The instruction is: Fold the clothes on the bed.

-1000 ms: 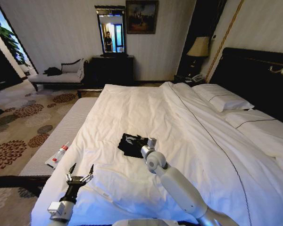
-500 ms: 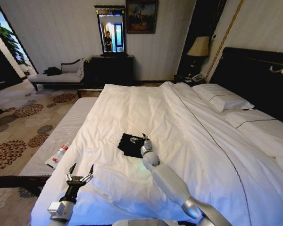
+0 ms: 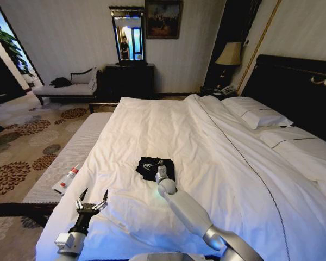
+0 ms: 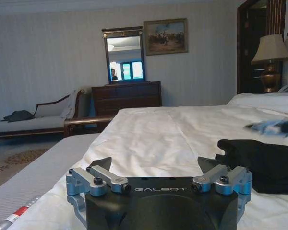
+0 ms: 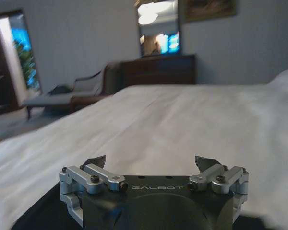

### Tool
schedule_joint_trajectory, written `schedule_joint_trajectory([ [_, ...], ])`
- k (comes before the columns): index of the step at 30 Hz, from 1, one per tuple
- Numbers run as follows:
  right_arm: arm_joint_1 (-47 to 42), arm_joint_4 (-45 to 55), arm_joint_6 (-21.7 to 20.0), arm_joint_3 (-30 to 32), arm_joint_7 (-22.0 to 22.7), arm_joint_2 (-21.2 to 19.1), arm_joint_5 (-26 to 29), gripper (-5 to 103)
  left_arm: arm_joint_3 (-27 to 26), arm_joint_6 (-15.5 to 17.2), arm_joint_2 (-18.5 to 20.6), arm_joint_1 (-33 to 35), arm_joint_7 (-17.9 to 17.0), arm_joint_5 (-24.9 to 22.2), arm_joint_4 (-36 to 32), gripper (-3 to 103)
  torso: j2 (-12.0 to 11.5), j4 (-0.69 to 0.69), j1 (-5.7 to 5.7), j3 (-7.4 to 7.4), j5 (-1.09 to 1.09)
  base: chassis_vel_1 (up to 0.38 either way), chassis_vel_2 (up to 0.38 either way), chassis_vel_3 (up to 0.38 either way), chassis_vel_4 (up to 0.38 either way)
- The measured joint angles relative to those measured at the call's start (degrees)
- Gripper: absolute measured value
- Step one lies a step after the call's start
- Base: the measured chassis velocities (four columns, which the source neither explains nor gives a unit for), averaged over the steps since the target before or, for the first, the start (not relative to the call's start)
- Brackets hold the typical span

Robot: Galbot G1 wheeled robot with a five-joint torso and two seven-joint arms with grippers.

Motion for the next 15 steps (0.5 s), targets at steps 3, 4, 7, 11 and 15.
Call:
schedule_joint_trajectory([
  [3,-2.55,3.48,2.53,3.85,-0.6,-4.74,0.86,100,0.0,0.0,0.0,0.0,0.0,0.0,0.0,100,0.0,-0.02,0.0,0.0,0.0,0.0,0.0,0.0,0.0],
  [4,-3.88,4.85,3.64,5.49,-1.06,-6.76,0.92,100,-0.01,0.0,0.0,0.0,-0.01,0.0,0.0,100,0.0,-0.02,0.0,0.0,0.01,0.0,0.0,0.0,0.0],
  [7,-6.35,7.36,4.44,8.0,-1.48,-9.87,0.94,100,0.0,0.0,0.0,0.01,0.0,0.0,0.0,100,0.0,-0.02,0.0,0.0,0.0,0.0,0.0,0.0,0.0],
  [11,-19.56,17.68,7.35,22.1,-3.97,-16.38,-2.36,100,-0.01,-0.01,0.0,0.01,0.0,0.0,0.01,100,0.0,0.0,0.0,-0.01,0.02,0.0,0.0,0.0,0.0],
  [15,-27.76,22.22,9.62,29.33,-5.92,-16.99,-4.73,100,0.0,-0.01,0.0,0.0,0.0,0.0,0.01,100,-0.01,-0.01,0.0,0.0,0.01,0.0,0.0,0.0,0.0],
])
